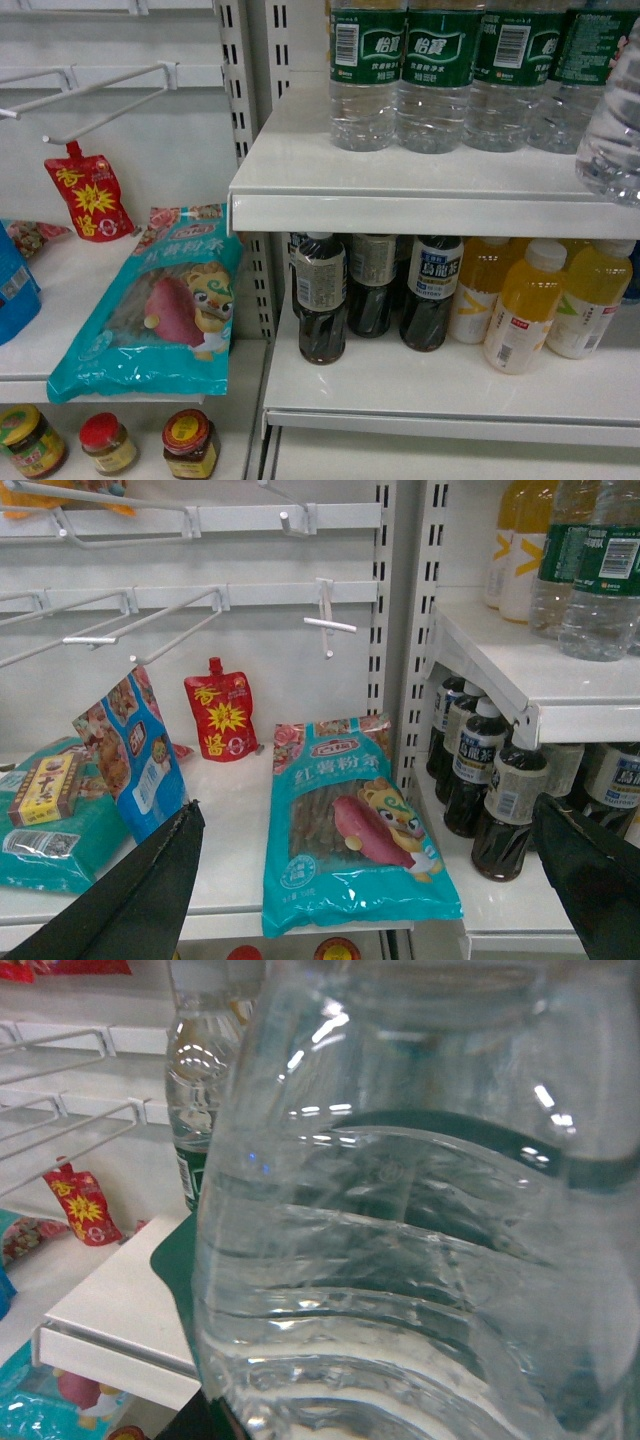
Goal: Move water from second to third shelf
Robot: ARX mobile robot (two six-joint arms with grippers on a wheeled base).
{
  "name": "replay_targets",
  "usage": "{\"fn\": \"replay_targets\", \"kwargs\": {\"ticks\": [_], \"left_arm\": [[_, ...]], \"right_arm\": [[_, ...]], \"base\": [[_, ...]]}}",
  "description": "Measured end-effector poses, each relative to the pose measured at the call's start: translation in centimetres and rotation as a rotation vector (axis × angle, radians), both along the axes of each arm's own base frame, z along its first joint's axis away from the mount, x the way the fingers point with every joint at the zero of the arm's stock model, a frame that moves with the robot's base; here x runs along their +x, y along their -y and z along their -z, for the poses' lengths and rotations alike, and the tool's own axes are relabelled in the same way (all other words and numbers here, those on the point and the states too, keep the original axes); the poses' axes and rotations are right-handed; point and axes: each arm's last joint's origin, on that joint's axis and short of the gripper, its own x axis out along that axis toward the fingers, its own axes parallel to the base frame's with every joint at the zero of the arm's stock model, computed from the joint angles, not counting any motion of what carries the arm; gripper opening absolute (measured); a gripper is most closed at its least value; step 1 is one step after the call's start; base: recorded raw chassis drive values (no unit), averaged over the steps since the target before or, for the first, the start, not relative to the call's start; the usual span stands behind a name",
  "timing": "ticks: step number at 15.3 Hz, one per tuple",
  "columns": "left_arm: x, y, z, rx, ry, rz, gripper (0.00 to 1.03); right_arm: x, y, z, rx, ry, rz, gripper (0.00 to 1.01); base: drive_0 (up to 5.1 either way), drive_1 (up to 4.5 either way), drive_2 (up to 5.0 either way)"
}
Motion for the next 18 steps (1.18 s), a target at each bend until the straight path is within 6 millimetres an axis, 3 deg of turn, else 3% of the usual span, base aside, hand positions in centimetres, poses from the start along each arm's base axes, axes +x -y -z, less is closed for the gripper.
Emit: {"fn": "replay_targets", "kwargs": {"ticks": [1,4,9,18], "left_arm": [[0.0,0.0,0.0,0.0,0.0,0.0,0.98],[0.0,0.0,0.0,0.0,0.0,0.0,0.98],[0.0,0.0,0.0,0.0,0.0,0.0,0.98],[0.0,0.0,0.0,0.0,0.0,0.0,0.98]], "right_arm": [[2.0,-0.4,1.3,-0.009,-0.036,0.015,0.42],[4.6,-1.5,2.0,-0.009,-0.059,0.027,0.42],[6.9,-3.0,1.2,0.005,-0.03,0.012,0.42],[10.4,-2.5,2.0,-0.002,-0.078,0.083,0.42]], "base": [[0.0,0.0,0.0],[0.0,0.0,0.0],[0.0,0.0,0.0],[0.0,0.0,0.0]]}}
